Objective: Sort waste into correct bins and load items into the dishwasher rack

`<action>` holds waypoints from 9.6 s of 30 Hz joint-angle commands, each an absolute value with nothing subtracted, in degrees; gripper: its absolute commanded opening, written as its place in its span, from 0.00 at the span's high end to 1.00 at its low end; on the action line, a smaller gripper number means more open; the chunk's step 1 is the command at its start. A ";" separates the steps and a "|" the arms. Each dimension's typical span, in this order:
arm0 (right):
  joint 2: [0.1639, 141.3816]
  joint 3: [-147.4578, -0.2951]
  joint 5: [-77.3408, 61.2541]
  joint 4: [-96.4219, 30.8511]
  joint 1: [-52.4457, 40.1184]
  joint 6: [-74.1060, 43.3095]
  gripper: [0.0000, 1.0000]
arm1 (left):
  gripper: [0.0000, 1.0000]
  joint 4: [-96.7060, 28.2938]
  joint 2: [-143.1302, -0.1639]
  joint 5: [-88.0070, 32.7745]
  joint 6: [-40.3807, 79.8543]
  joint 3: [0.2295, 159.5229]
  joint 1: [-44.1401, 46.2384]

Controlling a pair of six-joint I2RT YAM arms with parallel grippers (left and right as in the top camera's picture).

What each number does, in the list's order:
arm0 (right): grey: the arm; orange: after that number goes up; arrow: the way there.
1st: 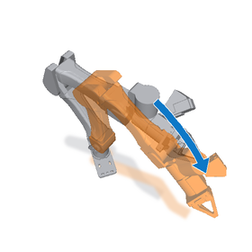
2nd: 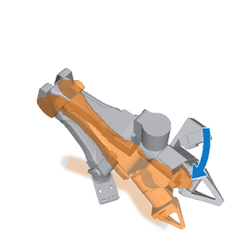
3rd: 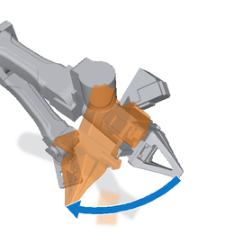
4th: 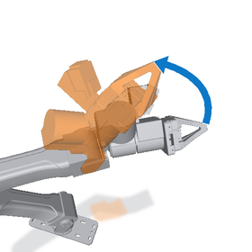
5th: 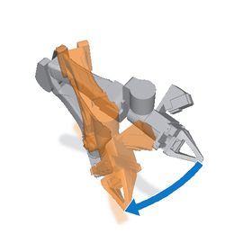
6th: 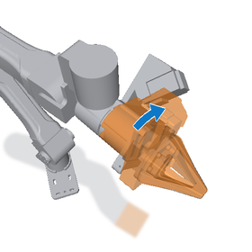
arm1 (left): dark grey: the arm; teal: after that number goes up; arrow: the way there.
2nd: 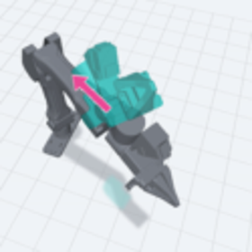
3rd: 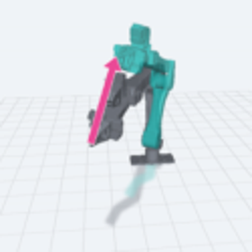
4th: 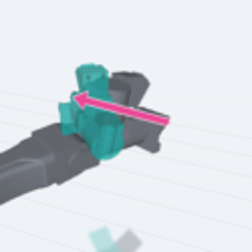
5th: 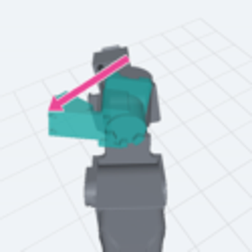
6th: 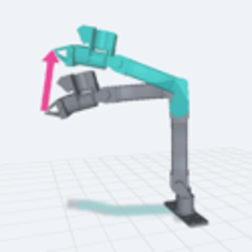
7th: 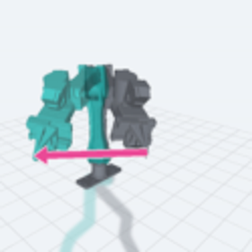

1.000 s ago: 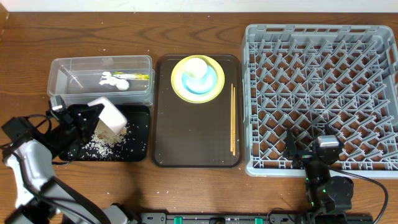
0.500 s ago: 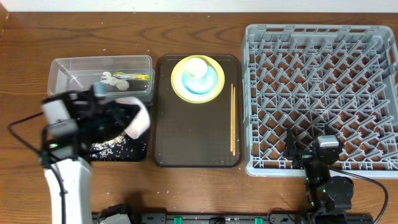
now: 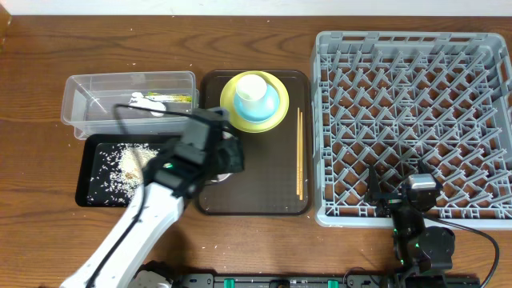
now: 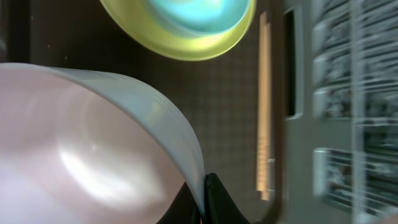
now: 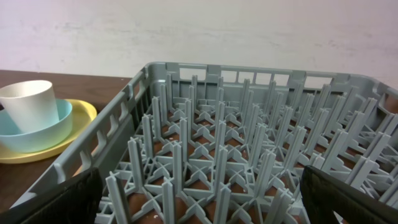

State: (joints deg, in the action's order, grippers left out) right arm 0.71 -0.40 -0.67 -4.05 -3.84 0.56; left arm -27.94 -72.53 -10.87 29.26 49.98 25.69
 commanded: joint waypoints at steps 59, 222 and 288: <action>0.64 -0.32 -0.91 -4.27 -4.36 0.93 0.01 | 0.74 -23.92 -81.17 -4.03 29.89 53.82 24.45; 119.59 -88.90 7.44 -54.87 -36.27 -37.69 0.55 | 0.07 -33.43 -58.83 -4.01 29.89 53.76 -10.76; 119.68 -83.13 6.17 -48.82 -38.24 -39.16 0.99 | 0.07 -33.43 -58.83 -4.01 29.89 53.76 -10.76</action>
State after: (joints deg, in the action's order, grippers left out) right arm 120.25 -84.14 5.26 -48.82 -37.65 -38.83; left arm -33.28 -58.76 -4.29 30.02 52.53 -10.46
